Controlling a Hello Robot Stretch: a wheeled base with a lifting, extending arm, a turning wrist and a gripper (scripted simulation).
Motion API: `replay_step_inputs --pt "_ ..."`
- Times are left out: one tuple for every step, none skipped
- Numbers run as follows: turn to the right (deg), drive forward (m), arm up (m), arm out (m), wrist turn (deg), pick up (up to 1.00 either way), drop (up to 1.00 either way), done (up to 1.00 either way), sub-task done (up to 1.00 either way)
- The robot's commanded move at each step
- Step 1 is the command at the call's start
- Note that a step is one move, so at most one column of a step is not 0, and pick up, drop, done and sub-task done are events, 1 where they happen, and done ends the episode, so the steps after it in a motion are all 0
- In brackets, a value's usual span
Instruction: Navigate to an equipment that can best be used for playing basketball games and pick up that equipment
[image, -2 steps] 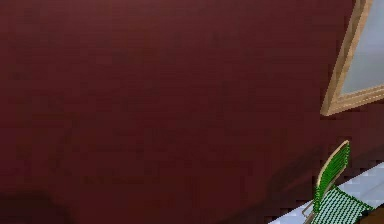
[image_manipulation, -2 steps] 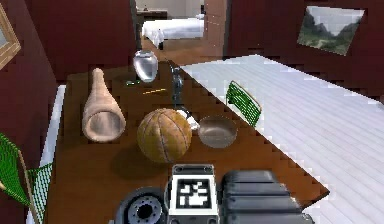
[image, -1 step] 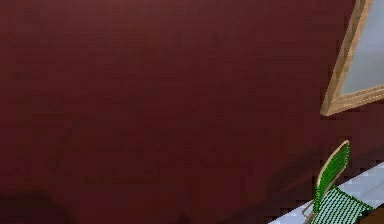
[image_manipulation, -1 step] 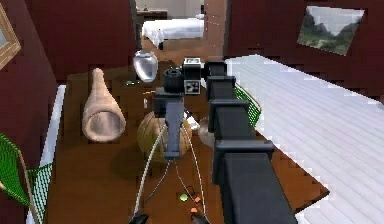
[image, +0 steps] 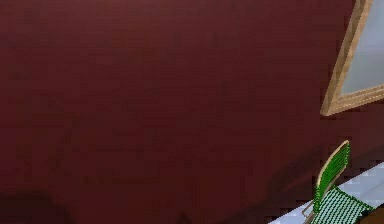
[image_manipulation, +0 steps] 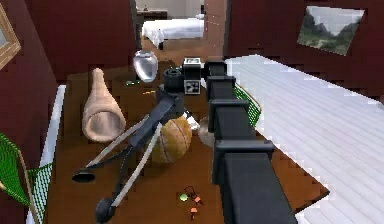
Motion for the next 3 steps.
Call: replay_step_inputs --pt "0.0 0.0 0.0 0.0 45.0 0.0 0.0 0.0 0.0" --pt "0.0 0.0 0.0 0.0 45.0 0.0 0.0 0.0 0.0" --pt "0.0 0.0 0.0 0.0 24.0 0.0 0.0 0.0 0.0"
